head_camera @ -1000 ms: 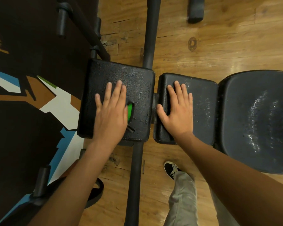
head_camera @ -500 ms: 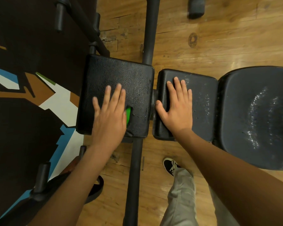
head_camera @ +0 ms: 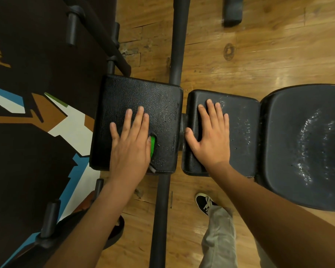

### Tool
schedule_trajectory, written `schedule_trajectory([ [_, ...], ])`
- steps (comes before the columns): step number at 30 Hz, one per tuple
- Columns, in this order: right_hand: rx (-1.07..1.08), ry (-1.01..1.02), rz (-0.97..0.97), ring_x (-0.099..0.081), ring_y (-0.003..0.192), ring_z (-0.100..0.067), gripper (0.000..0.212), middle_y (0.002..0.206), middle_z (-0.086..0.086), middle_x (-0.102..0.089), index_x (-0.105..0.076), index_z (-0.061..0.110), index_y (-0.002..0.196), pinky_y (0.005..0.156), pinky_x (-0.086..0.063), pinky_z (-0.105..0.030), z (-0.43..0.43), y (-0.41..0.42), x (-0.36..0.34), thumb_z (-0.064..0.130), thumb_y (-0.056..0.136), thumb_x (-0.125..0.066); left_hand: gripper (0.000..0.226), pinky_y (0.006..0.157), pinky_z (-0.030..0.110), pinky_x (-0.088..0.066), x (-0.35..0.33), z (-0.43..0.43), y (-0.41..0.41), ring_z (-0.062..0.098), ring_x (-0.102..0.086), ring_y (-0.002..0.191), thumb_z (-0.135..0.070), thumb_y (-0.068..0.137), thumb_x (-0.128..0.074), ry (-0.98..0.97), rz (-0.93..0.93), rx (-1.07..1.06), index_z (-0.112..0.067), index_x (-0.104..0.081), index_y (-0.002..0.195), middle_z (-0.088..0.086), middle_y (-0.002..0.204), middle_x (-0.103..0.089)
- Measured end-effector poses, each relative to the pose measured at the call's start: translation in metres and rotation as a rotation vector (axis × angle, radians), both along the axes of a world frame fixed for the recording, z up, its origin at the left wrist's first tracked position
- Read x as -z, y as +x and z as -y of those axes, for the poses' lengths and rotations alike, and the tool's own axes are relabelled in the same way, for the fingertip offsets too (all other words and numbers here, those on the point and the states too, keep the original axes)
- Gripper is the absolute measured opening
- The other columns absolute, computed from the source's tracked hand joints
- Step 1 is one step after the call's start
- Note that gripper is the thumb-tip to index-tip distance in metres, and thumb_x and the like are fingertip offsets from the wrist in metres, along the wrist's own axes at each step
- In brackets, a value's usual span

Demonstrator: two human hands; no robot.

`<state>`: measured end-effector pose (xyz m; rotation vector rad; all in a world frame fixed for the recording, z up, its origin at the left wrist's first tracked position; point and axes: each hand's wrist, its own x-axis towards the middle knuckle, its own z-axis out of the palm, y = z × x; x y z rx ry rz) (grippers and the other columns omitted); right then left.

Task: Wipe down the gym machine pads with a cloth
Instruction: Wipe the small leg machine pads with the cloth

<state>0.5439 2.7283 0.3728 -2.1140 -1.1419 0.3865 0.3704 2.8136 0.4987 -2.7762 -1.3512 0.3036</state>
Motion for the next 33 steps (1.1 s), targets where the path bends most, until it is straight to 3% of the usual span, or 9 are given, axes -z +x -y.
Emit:
schedule_trajectory([
  [11,-0.009,-0.022,0.013,-0.010,0.158,-0.025,0.070,0.169,-0.008,-0.023,-0.039,0.014,0.156,0.128,-0.008,-0.048,-0.001,0.000,0.000,0.050,0.097,-0.049,0.055,0.123,0.059,0.002,0.011,-0.115,0.106,0.024,-0.004,0.157,-0.030,0.108,-0.031,0.077,-0.054,0.044,-0.011,-0.025,0.160,0.004,0.170,-0.016],
  [21,-0.017,-0.030,-0.005,-0.008,0.159,-0.024,0.070,0.170,-0.007,-0.021,-0.037,0.015,0.157,0.128,-0.006,-0.048,0.000,0.002,-0.001,0.051,0.098,-0.048,0.057,0.123,0.053,0.001,0.009,-0.041,0.051,0.023,0.000,0.157,-0.031,0.109,-0.030,0.053,0.007,-0.009,-0.015,-0.016,0.162,0.002,0.171,-0.008],
  [28,-0.006,-0.018,-0.010,-0.009,0.158,-0.024,0.070,0.169,-0.007,-0.022,-0.038,0.015,0.157,0.128,-0.006,-0.047,0.000,0.001,-0.001,0.050,0.097,-0.049,0.057,0.123,0.056,0.002,0.013,-0.078,0.088,0.024,0.001,0.157,-0.031,0.108,-0.030,0.063,-0.018,-0.003,-0.013,-0.019,0.162,0.003,0.171,-0.010],
  [33,0.000,-0.011,-0.005,-0.010,0.158,-0.025,0.069,0.169,-0.007,-0.023,-0.038,0.015,0.156,0.128,-0.008,-0.048,0.001,0.000,0.000,0.049,0.098,-0.050,0.058,0.124,0.053,0.001,0.010,-0.061,0.071,0.023,0.002,0.157,-0.033,0.109,-0.030,0.030,0.049,-0.026,-0.014,-0.016,0.162,0.003,0.171,-0.007],
])
